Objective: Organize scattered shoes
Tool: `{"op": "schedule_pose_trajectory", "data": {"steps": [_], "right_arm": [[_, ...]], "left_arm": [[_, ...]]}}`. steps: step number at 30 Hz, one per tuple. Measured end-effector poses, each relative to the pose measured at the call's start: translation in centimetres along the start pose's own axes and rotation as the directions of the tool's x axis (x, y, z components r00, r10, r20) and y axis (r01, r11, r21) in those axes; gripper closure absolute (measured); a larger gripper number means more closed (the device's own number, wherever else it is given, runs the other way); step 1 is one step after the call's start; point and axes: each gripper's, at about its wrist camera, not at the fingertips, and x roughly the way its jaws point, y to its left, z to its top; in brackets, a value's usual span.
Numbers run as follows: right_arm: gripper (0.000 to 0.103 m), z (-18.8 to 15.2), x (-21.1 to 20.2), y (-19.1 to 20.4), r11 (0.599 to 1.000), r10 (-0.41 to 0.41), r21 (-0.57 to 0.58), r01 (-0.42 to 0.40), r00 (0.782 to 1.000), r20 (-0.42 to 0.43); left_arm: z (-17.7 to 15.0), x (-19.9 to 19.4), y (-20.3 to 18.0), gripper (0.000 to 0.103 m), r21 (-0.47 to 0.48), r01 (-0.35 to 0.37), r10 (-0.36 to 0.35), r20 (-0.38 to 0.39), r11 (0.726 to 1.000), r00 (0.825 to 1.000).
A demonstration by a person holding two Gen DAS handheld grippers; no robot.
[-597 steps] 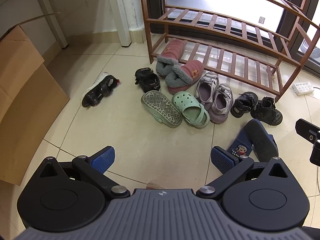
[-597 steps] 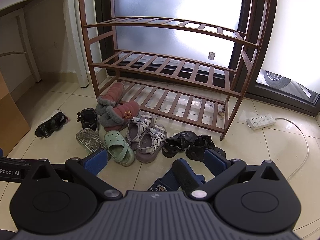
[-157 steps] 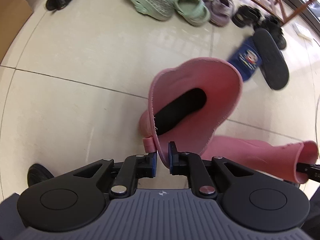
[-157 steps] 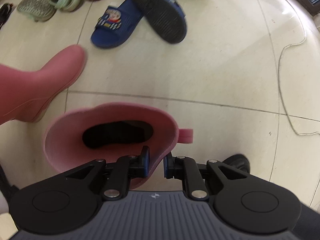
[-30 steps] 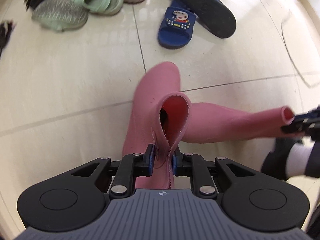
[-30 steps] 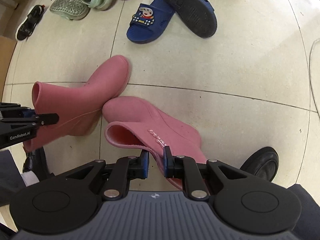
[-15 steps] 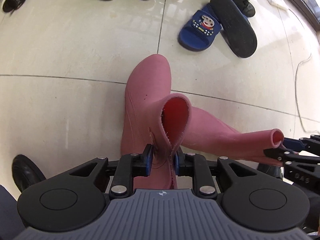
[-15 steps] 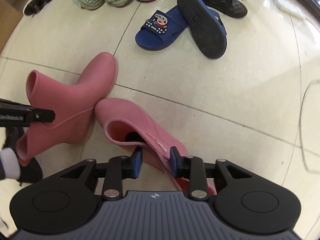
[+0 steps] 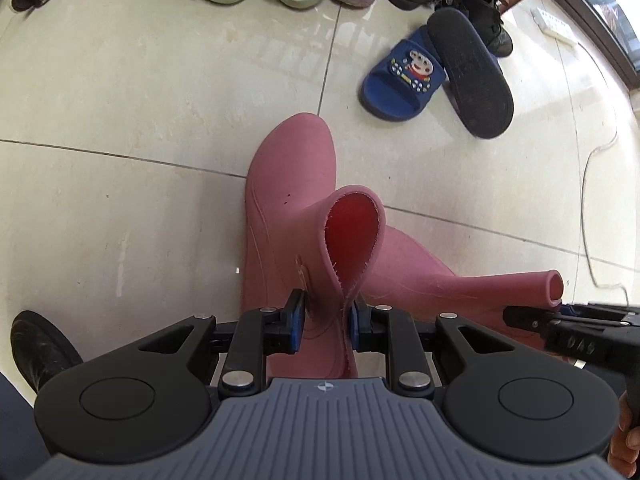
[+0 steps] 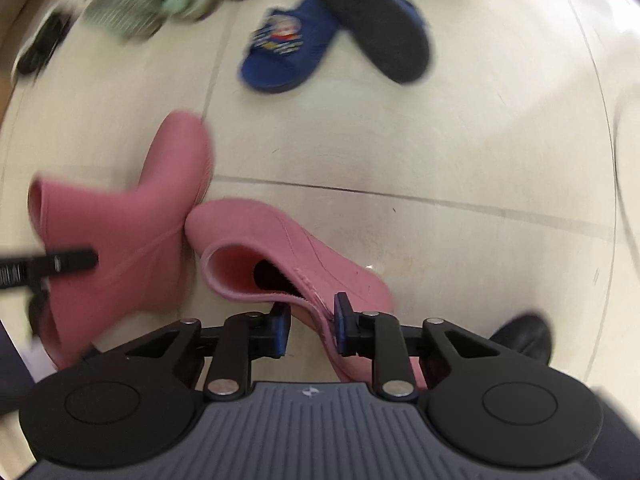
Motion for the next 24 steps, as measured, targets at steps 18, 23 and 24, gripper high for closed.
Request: {"op": "schedule_pose_trajectory", "data": {"steps": [18, 23, 24], "right_arm": [[0.089, 0.7, -0.9, 3.6, 0.984, 0.149, 0.093, -0.152, 0.988, 0.035], [0.092, 1.0, -1.4, 6.1, 0.987, 0.159, 0.017, -0.159, 0.987, 0.036], [0.092, 1.0, -1.4, 6.3, 0.987, 0.162, 0.010, -0.163, 0.986, 0.035]], "left_arm": [[-0.2, 0.1, -1.7, 0.079, 0.079, 0.008, -0.009, 0.023, 0.997, 1.000], [0.2, 0.0, -1.7, 0.079, 0.064, 0.030, -0.033, 0.041, 0.998, 0.999], [0.3, 0.0, -1.8, 0.079, 0.062, 0.035, -0.038, 0.041, 0.997, 0.998]]}}
